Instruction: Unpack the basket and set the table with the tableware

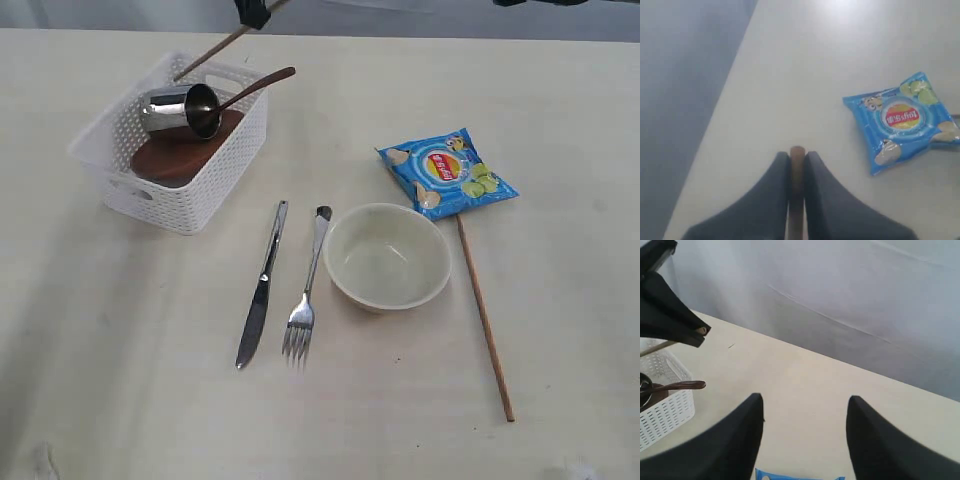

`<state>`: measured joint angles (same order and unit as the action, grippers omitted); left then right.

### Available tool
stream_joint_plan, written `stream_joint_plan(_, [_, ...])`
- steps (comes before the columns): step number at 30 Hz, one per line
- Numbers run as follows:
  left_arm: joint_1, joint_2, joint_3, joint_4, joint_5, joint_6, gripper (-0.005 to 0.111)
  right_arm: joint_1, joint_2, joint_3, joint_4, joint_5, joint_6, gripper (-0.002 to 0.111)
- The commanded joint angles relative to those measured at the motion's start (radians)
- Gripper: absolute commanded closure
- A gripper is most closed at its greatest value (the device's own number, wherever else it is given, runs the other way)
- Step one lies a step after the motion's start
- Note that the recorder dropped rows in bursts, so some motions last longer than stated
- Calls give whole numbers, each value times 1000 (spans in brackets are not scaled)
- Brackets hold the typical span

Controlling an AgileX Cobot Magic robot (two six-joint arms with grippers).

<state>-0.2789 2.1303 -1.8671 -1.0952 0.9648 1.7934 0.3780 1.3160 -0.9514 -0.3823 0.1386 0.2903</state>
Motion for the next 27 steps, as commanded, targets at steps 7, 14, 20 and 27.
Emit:
stream_joint_plan(7, [-3,-101,-4,-16,10,-56,107,-7,5,-4,-7,-11,-1,59])
stream_joint_plan(14, [-3,-127,-4,-16,83,-72,107,-7,5,-4,-7,-11,-1,59])
stream_joint_plan(20, [-20,-131,-4,76,193,28,107,-7,5,-4,-7,-6,-1,59])
stream_joint_plan(27, [-192,-133,-4,386,78,-67,107,-7,5,-4,-7,59,-1,59])
